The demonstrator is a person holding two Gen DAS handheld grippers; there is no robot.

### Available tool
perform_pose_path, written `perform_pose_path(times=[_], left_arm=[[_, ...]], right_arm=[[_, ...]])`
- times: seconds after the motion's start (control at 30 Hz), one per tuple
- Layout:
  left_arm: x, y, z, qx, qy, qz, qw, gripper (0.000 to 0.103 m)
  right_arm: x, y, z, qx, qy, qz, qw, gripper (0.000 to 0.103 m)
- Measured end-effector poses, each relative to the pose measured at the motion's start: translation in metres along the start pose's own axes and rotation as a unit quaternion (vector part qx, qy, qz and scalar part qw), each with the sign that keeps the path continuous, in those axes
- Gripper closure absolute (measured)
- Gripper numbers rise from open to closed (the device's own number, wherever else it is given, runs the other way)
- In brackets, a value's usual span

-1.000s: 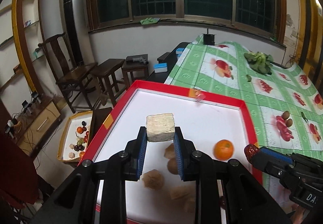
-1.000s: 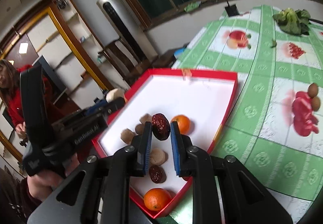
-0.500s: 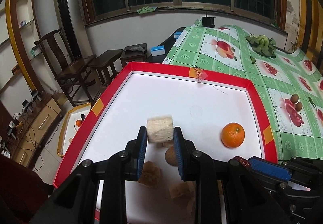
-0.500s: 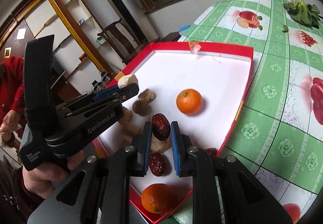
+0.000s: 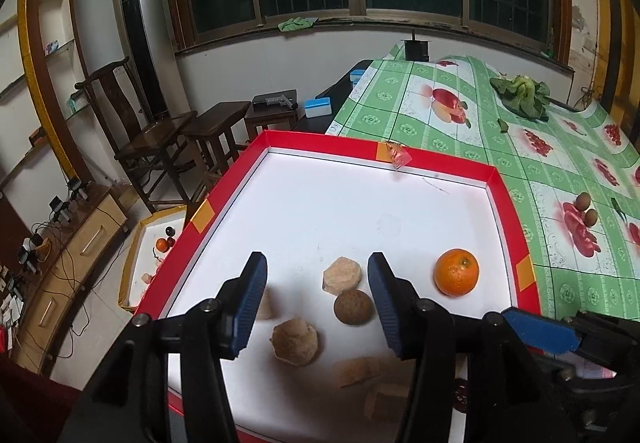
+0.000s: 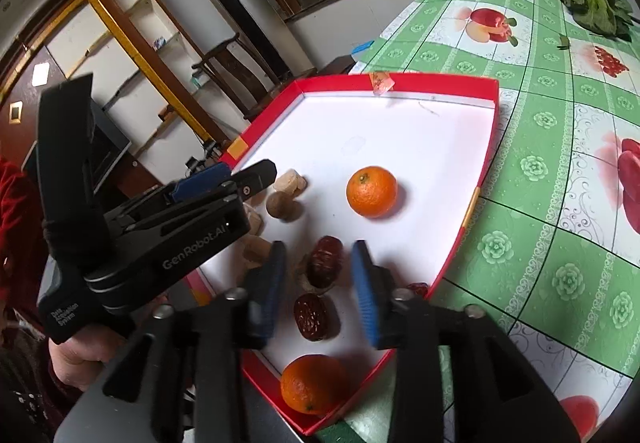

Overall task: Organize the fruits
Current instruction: 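Open the left gripper to drop the cube while the right gripper releases the date, then move both tools from the tray back over the remaining brown fruits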

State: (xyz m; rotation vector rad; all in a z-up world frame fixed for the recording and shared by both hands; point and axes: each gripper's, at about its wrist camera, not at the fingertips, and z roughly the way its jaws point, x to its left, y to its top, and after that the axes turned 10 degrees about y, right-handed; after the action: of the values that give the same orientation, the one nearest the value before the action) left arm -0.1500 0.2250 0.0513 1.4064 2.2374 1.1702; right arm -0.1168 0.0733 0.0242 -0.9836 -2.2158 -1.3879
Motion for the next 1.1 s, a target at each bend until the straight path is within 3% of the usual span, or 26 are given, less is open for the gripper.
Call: perform_pose_path(times=[0.13, 0.23, 0.37, 0.5, 0.7, 0.83, 0.87, 1.0, 1.1], left_arm=[[-0.004, 0.003, -0.01, -0.011, -0.009, 0.003, 0.9999, 0.047], [-0.008, 0.005, -0.018, -0.019, -0.017, 0.006, 0.9996, 0.045], [-0.014, 0.008, -0.03, -0.03, -0.03, 0.007, 0.9991, 0.043], [-0.024, 0.011, -0.042, -0.04, -0.051, 0.013, 0.9978, 0.041], [-0.043, 0.01, -0.057, -0.051, -0.075, 0.036, 0.9952, 0.04], [-0.052, 0.01, -0.061, -0.053, -0.081, 0.048, 0.9942, 0.04], [-0.055, 0.01, -0.062, -0.053, -0.083, 0.051, 0.9938, 0.04], [-0.067, 0.014, -0.066, -0.053, -0.093, 0.061, 0.9924, 0.04], [-0.085, 0.02, -0.068, -0.052, -0.108, 0.082, 0.9894, 0.04]], right_arm=[[-0.007, 0.005, -0.024, -0.034, -0.003, 0.001, 0.999, 0.063], [-0.024, 0.009, -0.05, -0.062, -0.033, 0.007, 0.997, 0.063], [-0.064, 0.013, -0.093, -0.095, -0.112, 0.037, 0.988, 0.063], [-0.105, 0.022, -0.12, -0.096, -0.211, 0.062, 0.971, 0.063], [-0.135, 0.042, -0.113, -0.066, -0.276, 0.06, 0.957, 0.063], [-0.147, 0.053, -0.096, -0.043, -0.303, 0.059, 0.95, 0.066], [-0.149, 0.054, -0.092, -0.032, -0.319, 0.06, 0.945, 0.079], [-0.147, 0.044, -0.105, -0.032, -0.333, 0.056, 0.941, 0.08], [-0.155, 0.037, -0.125, -0.047, -0.314, 0.078, 0.945, 0.08]])
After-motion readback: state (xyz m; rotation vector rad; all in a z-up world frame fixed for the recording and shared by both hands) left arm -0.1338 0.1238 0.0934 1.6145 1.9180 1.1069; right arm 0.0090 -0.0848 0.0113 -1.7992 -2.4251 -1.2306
